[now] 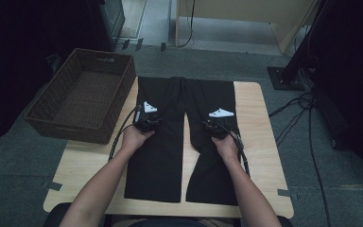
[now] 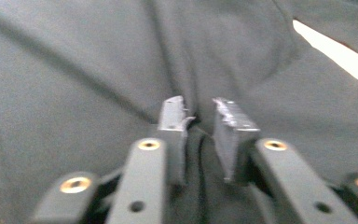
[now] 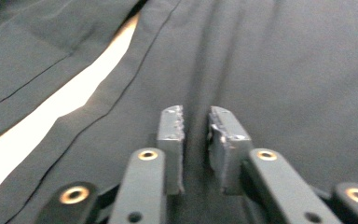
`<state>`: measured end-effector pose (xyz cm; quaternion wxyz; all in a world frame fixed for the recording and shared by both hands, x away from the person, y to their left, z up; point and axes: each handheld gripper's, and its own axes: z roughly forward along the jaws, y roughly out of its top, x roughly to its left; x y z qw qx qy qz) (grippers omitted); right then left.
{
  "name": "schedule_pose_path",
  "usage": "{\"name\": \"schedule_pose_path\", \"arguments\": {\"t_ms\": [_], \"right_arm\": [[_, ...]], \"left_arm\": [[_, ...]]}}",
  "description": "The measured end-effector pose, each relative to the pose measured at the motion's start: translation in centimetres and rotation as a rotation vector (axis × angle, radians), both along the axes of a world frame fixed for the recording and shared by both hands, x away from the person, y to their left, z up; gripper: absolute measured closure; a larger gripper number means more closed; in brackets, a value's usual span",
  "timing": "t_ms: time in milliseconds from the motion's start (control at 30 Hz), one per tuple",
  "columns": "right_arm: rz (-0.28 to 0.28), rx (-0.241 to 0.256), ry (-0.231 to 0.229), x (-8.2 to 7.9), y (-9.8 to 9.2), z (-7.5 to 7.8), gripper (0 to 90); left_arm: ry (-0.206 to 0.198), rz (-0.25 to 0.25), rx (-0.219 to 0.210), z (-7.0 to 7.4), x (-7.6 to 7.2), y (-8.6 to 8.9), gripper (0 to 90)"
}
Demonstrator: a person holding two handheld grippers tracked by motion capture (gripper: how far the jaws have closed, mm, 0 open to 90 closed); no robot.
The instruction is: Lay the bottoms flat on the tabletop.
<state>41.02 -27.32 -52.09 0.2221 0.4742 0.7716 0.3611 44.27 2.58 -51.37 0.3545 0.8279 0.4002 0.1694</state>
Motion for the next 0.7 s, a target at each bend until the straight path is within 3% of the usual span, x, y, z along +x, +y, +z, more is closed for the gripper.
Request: {"name": "schedule_pose_path", "arguments": {"t_ms": [100, 267, 333, 400, 500, 633, 700], "right_arm": [[0.016, -0.008, -0.005, -0.1, 0.2, 0.0, 84.9], [0.024, -0.024, -0.011, -0.2, 0.5, 0.0, 90.0], [0.009, 0.02, 0.018, -0.2, 0.2, 0.1, 90.0], [-0.003, 0.067, 0.049, -0.4, -0.3, 0.1, 90.0], [0.009, 0.059, 0.07, -1.2, -0.7, 0.3, 90.0], [0.029, 0.087, 0.115, -2.6, -1.1, 0.6, 90.0], [0.055, 0.08, 0.124, -3.7, -1.1, 0.6, 90.0]], "left_arm": [[0.012, -0.006, -0.013, 0.0, -0.1, -0.2, 89.2], [0.057, -0.026, -0.019, 0.3, -0.2, 0.1, 90.0], [0.091, -0.03, -0.029, 0.5, -0.4, 0.5, 90.0], [0.109, -0.041, -0.033, 0.6, -1.0, 1.0, 90.0], [0.123, -0.047, -0.07, 1.0, -2.1, 1.7, 90.0], [0.152, -0.075, -0.091, 1.5, -4.1, 2.3, 90.0], [0.183, -0.078, -0.121, 1.7, -5.3, 2.7, 90.0]]}}
